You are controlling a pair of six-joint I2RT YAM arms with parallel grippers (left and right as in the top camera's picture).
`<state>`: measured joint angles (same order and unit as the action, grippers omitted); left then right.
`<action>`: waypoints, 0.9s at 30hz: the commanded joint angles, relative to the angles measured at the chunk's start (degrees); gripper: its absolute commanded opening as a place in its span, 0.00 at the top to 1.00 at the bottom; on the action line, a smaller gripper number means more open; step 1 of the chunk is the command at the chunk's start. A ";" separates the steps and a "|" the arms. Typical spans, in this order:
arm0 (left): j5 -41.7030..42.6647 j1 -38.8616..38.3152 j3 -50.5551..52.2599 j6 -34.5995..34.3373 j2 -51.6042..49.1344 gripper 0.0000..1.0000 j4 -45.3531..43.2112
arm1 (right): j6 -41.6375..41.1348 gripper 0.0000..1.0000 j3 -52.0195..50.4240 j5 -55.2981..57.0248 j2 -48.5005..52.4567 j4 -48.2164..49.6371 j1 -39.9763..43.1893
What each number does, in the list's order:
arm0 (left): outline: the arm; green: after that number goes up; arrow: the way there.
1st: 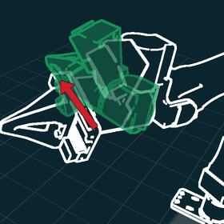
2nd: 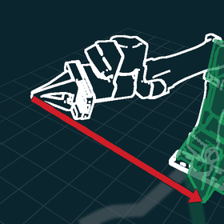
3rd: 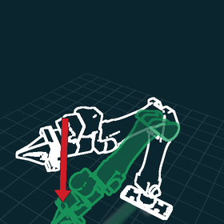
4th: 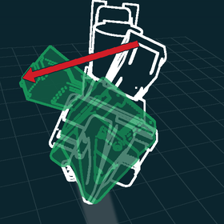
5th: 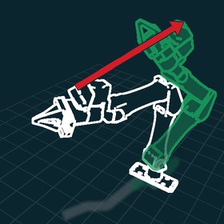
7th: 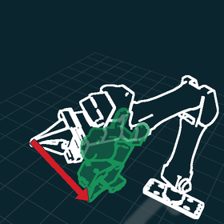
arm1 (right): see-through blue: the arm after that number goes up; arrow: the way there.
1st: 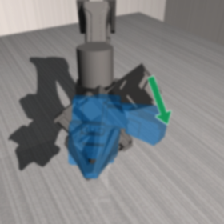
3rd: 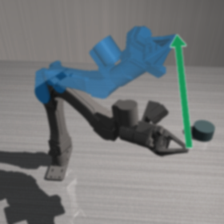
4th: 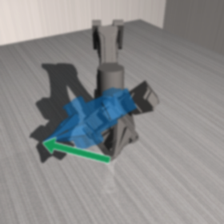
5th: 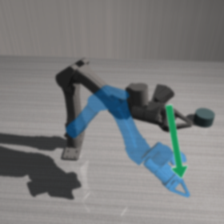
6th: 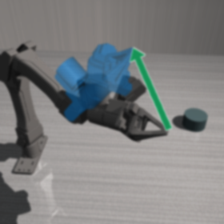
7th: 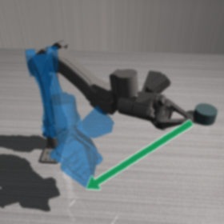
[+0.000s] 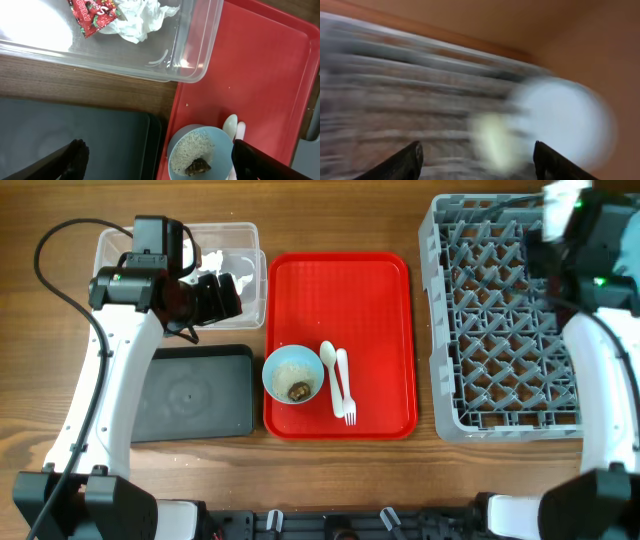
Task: Sort waste into correct bins and load items into the dishwasher rack
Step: 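Reach the left gripper to the rice bowl and grasp its rim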
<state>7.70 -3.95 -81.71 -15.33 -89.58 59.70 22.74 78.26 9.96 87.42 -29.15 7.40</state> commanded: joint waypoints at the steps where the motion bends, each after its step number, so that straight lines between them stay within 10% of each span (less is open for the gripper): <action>1: -0.28 0.20 -0.04 -0.09 1.14 0.07 0.04 | -13.20 0.30 -0.26 -29.05 -0.35 -8.48 -6.91; 27: -3.98 -36.28 -0.04 -15.63 -19.67 0.13 -3.37 | -26.16 0.23 -0.26 -9.92 0.33 -28.65 -14.82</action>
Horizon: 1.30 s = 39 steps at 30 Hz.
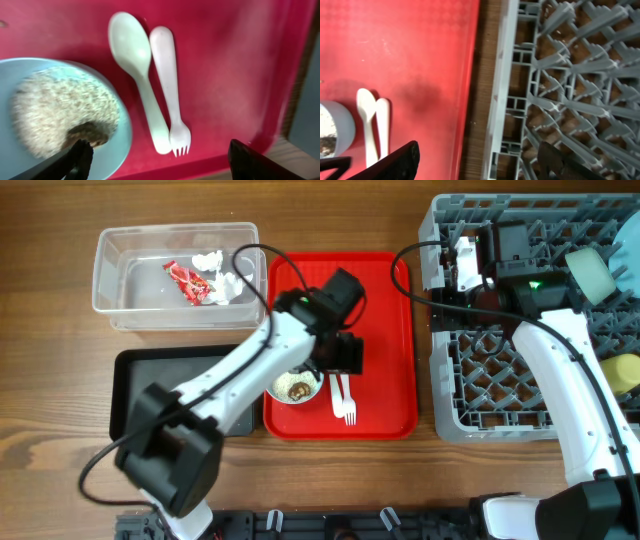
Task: Sort waste into correct bins and load items into the dishwasher rack
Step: 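Reach the left gripper to the rice bowl and grasp its rim, then lift the rice bowl and move it left over the black tray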
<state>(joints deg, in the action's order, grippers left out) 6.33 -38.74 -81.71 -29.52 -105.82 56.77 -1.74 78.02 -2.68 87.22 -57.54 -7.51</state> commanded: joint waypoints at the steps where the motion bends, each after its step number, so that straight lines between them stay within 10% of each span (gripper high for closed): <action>1: -2.93 -1.64 -0.04 -1.46 -4.09 0.13 -0.46 | -1.68 0.23 -0.02 2.71 0.52 -0.26 0.07; 9: -6.64 -1.66 -0.04 -1.46 -7.96 0.23 -0.92 | -1.68 0.27 -0.02 2.73 0.52 -0.79 0.09; 15: -6.67 -1.66 -0.04 -1.44 -8.57 0.59 -2.19 | -1.73 0.28 -0.02 2.71 0.52 -1.40 0.09; 26: -7.32 -1.66 1.64 -1.44 -8.66 0.64 -3.08 | -1.88 0.31 -0.02 2.71 0.52 -3.23 0.09; 39: -7.37 -1.64 3.69 -1.40 -8.31 0.96 -5.55 | -1.88 0.33 -0.02 2.71 0.52 -3.41 0.09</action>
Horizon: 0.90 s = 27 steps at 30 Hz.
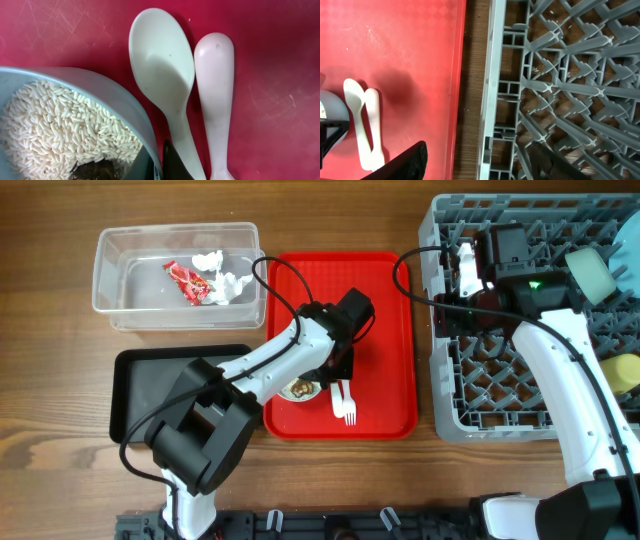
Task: Sort waste into correct bins and load items into the dishwasher rack
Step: 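Lift the rice bowl and move it left over the black tray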
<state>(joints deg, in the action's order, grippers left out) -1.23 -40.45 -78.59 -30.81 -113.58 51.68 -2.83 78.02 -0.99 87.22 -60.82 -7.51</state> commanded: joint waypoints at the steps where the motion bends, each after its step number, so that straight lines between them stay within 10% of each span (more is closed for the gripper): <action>1: 0.22 0.07 0.57 -0.11 -0.28 0.96 -0.31 | -0.79 0.34 -0.02 1.03 0.52 -0.17 0.07; 17: 0.98 7.50 -1.36 0.52 16.24 0.96 9.64 | -0.55 0.34 -0.02 1.09 0.52 -0.31 0.09; 27: 32.68 33.88 1.62 20.41 22.56 0.96 12.28 | -0.31 0.34 -0.02 1.29 0.52 -0.61 0.09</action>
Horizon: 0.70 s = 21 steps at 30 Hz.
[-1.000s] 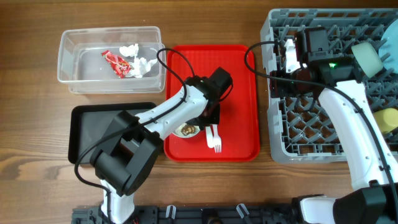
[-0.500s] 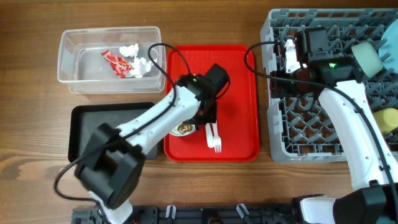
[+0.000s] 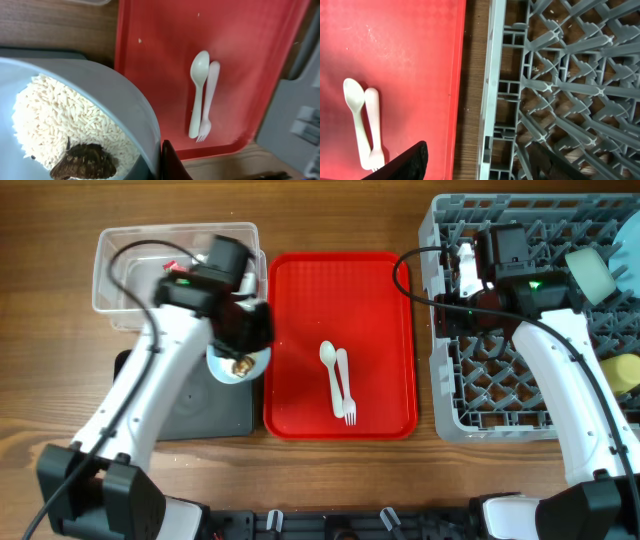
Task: Sort waste into correct bins and load items into the dishwasher rack
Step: 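Lift the rice bowl and move it left over the black tray, then tip the rice bowl with the left gripper, dumping rice onto the black tray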
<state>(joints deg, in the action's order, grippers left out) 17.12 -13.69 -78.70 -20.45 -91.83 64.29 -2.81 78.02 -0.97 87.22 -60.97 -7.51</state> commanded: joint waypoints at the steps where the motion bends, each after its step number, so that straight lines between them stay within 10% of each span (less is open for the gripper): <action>1: 17.44 10.05 3.06 12.22 0.81 0.96 -0.37 | -0.31 0.34 -0.02 1.31 0.52 -0.63 0.09; 11: 47.28 36.44 19.23 34.49 -0.07 0.96 -0.37 | -0.31 0.34 -0.02 1.66 0.52 -0.81 0.09; 21: 62.14 47.87 23.15 30.32 -0.11 0.96 0.90 | -0.31 0.35 -0.02 1.66 0.52 -0.83 0.09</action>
<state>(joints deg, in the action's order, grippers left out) 72.99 32.45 -55.86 12.78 -91.88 65.49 -2.81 78.02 -0.19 87.22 -61.71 -7.51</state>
